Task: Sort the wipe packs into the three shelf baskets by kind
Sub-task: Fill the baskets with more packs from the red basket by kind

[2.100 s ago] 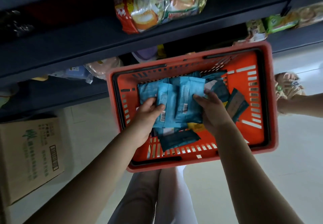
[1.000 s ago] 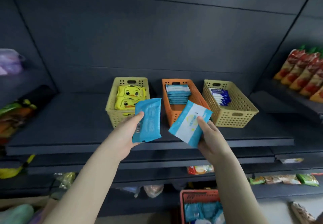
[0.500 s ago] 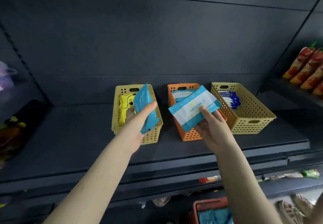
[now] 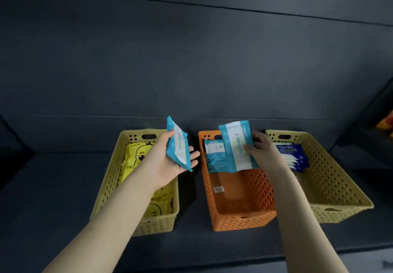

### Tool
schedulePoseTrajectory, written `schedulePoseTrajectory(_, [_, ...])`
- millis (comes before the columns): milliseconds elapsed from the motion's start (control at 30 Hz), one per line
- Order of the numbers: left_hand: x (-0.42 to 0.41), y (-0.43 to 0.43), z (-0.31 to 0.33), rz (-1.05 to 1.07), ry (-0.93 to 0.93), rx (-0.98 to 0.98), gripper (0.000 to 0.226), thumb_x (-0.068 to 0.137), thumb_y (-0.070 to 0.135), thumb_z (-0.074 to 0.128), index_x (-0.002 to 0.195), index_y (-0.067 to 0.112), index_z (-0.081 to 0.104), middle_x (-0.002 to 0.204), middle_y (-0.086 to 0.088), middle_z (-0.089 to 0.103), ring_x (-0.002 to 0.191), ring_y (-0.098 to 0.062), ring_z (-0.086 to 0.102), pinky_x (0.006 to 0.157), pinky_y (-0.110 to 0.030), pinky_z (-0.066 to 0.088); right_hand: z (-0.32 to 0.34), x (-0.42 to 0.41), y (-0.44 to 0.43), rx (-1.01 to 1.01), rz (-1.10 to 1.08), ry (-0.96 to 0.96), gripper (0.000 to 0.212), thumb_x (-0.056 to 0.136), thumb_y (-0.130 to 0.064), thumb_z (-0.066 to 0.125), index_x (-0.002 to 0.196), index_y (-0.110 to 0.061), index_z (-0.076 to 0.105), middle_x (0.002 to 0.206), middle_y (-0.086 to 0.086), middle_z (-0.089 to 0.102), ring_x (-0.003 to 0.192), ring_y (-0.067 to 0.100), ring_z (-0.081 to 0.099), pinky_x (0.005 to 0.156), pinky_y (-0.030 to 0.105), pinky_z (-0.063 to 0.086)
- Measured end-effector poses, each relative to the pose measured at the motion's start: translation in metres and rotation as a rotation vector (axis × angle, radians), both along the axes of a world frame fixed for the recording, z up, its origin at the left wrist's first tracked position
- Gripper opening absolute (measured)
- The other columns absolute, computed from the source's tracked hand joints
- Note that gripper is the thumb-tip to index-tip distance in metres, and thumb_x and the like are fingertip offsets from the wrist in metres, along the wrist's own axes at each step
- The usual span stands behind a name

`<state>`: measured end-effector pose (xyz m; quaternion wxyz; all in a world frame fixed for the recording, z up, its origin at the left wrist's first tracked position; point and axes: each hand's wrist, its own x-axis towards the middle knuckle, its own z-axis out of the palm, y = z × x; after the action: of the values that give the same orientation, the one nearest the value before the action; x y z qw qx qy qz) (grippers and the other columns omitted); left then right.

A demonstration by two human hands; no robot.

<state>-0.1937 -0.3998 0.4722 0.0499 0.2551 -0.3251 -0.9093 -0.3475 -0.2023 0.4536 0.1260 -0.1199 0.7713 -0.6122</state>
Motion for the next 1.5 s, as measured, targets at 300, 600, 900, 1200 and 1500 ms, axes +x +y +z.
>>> schedulePoseTrajectory(300, [-0.036, -0.021, -0.011, 0.076, -0.186, -0.291, 0.024, 0.096, 0.028, 0.053, 0.117, 0.016, 0.061, 0.11, -0.01, 0.069, 0.098, -0.025, 0.067, 0.072, -0.042, 0.056, -0.009, -0.084, -0.034, 0.642, 0.442, 0.359, 0.041, 0.093, -0.01, 0.056, 0.131, -0.026, 0.058, 0.121, -0.011, 0.059, 0.113, 0.01, 0.056, 0.095, 0.032, 0.048])
schedulePoseTrajectory(600, [-0.046, -0.026, -0.031, 0.127, -0.178, -0.259, 0.014, 0.095, 0.018, 0.057, 0.105, 0.011, 0.061, 0.11, -0.013, 0.069, 0.099, -0.027, 0.067, 0.071, -0.044, 0.058, -0.02, -0.066, -0.018, 0.677, 0.602, 0.116, 0.03, 0.095, -0.016, 0.057, 0.122, -0.028, 0.057, 0.117, -0.008, 0.058, 0.096, 0.004, 0.059, 0.071, 0.016, 0.048])
schedulePoseTrajectory(900, [-0.043, -0.025, -0.041, 0.128, -0.164, -0.257, 0.01, 0.091, 0.012, 0.06, 0.1, 0.007, 0.062, 0.104, -0.011, 0.072, 0.094, -0.024, 0.069, 0.067, -0.038, 0.061, -0.066, -0.051, -0.029, 0.875, 0.606, 0.317, 0.031, 0.09, -0.018, 0.064, 0.121, -0.018, 0.064, 0.122, -0.002, 0.064, 0.108, 0.011, 0.059, 0.093, 0.025, 0.049])
schedulePoseTrajectory(1200, [-0.048, -0.025, -0.041, 0.109, -0.174, -0.276, 0.006, 0.092, 0.011, 0.06, 0.096, 0.01, 0.064, 0.101, -0.01, 0.073, 0.091, -0.023, 0.07, 0.065, -0.037, 0.061, -0.074, -0.026, -0.002, 0.814, 0.642, 0.291, 0.037, 0.09, -0.023, 0.065, 0.126, -0.022, 0.06, 0.127, -0.004, 0.061, 0.101, 0.004, 0.062, 0.094, 0.028, 0.052])
schedulePoseTrajectory(1500, [-0.05, -0.025, -0.037, 0.095, -0.208, -0.312, 0.007, 0.093, 0.012, 0.059, 0.098, 0.01, 0.063, 0.104, -0.01, 0.07, 0.096, -0.024, 0.067, 0.072, -0.042, 0.058, -0.082, -0.029, -0.008, 0.839, 0.766, 0.112, 0.05, 0.093, -0.026, 0.06, 0.141, -0.026, 0.046, 0.14, -0.005, 0.038, 0.112, 0.009, 0.052, 0.106, 0.034, 0.04])
